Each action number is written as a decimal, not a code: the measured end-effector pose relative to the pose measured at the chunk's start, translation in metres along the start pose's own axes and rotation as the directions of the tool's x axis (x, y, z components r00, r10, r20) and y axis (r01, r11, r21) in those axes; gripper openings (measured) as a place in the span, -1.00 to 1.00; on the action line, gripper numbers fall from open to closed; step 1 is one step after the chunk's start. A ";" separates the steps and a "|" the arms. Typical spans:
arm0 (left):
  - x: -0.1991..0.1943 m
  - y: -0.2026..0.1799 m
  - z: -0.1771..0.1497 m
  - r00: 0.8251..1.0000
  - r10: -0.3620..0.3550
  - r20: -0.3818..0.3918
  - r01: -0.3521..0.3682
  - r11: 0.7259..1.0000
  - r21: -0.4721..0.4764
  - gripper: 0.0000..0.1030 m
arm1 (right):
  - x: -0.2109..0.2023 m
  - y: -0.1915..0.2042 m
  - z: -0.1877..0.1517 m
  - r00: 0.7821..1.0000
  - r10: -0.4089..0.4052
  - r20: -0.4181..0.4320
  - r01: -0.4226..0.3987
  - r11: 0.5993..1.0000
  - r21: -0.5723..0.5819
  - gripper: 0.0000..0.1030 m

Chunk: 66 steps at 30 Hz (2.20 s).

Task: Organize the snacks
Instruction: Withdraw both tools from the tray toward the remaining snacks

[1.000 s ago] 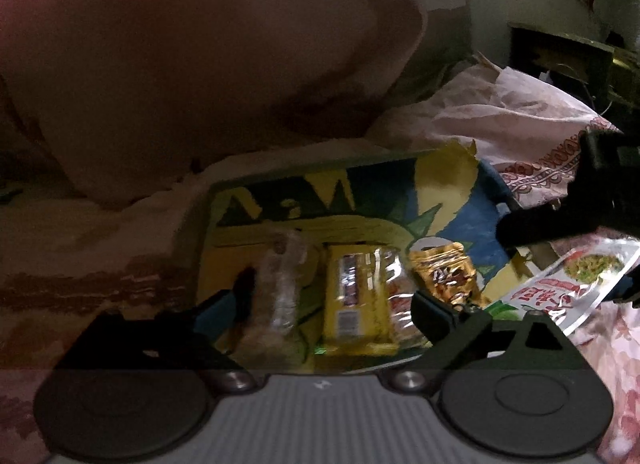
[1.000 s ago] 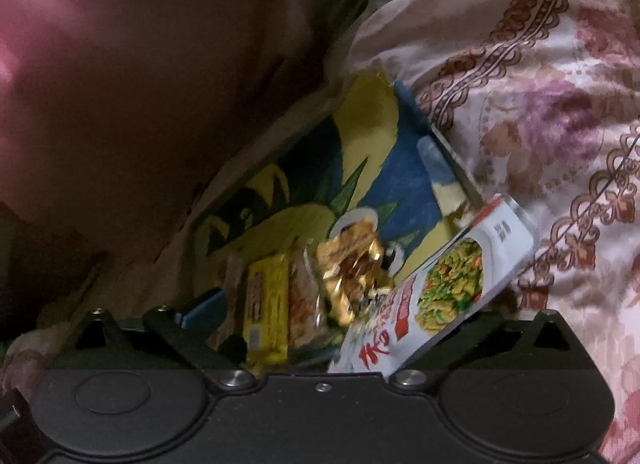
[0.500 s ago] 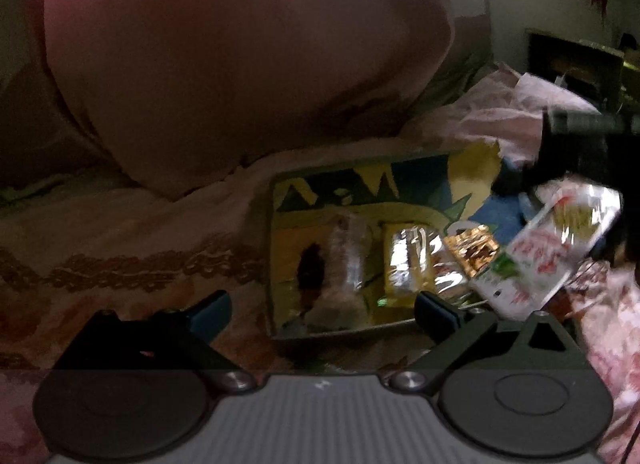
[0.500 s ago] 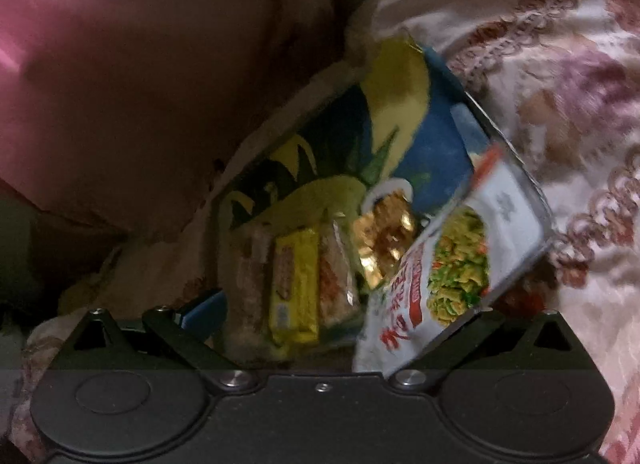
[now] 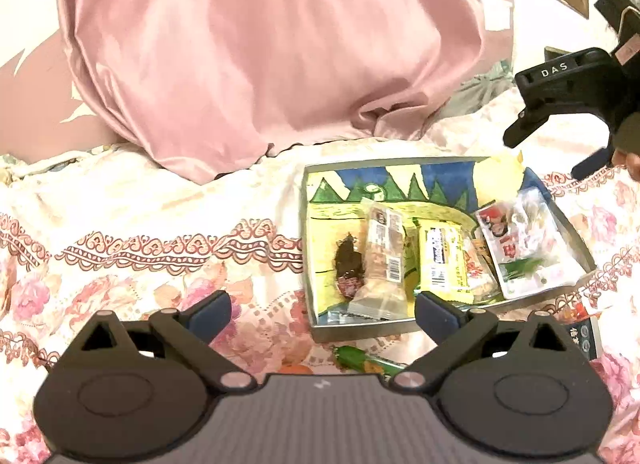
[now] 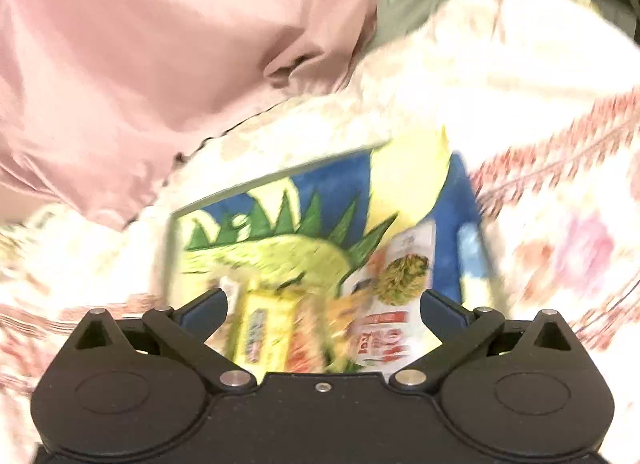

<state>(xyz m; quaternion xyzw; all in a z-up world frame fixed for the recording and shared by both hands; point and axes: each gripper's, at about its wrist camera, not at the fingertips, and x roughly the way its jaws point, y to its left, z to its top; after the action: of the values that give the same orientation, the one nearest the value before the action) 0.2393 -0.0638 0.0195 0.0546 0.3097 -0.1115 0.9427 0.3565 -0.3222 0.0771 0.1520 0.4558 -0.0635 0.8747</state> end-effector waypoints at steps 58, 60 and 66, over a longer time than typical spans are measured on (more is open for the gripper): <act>-0.078 0.014 -0.098 0.949 -0.071 -0.308 0.085 0.996 0.033 0.99 | -0.095 -0.007 -0.303 0.997 0.078 0.013 -0.074 0.978 -0.195 0.99; -0.072 0.019 -0.098 0.943 -0.073 -0.324 0.081 0.997 0.012 0.99 | -0.088 -0.002 -0.301 0.997 0.083 0.008 -0.079 0.974 -0.214 0.99; -0.049 0.029 -0.093 0.934 -0.059 -0.352 0.050 0.998 -0.034 0.99 | -0.062 0.012 -0.289 0.994 0.111 -0.025 -0.114 0.961 -0.252 0.99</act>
<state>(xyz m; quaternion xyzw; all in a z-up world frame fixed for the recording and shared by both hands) 0.1551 -0.0109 -0.0244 0.0537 0.4762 -0.1224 0.8691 0.0988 -0.2192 -0.0255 0.0650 0.4556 0.0457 0.8866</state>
